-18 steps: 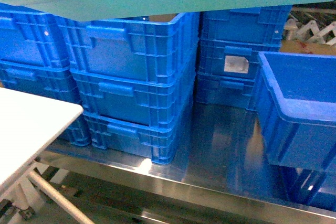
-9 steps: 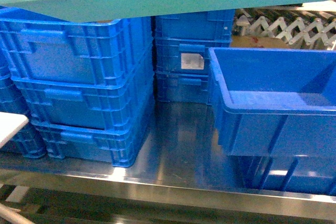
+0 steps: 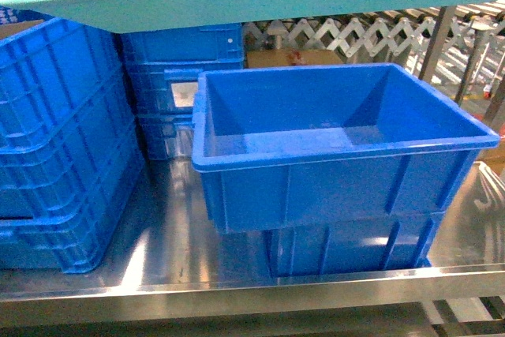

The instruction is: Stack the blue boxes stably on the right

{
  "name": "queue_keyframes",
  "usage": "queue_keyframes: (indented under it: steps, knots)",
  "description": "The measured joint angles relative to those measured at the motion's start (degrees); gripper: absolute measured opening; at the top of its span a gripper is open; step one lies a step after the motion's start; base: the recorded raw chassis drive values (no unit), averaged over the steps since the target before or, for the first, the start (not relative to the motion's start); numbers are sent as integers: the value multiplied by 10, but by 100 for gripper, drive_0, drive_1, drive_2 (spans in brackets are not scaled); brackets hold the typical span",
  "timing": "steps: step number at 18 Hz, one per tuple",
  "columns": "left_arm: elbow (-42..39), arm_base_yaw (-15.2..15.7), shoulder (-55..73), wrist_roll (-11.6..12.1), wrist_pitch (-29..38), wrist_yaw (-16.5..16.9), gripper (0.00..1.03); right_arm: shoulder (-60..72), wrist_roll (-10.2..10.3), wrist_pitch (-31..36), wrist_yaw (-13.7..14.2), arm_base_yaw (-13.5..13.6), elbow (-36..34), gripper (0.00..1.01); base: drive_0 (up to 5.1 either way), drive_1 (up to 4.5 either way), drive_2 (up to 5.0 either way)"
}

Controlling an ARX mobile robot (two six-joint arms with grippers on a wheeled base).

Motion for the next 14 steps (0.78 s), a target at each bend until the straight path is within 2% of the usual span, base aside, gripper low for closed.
queue_keyframes:
  steps: [2,9,14]
  knots:
    - [0,-5,1,0,2,-4,2,0,0,0,0,-7,0,8,55,55,55]
    - [0,0,1,0,0,0,2,0,0,0,-1,0,0,8,9,9,9]
    - [0,0,-4,0,2,-1,2,-3,0,4,0,1,0,8,7,422,-409]
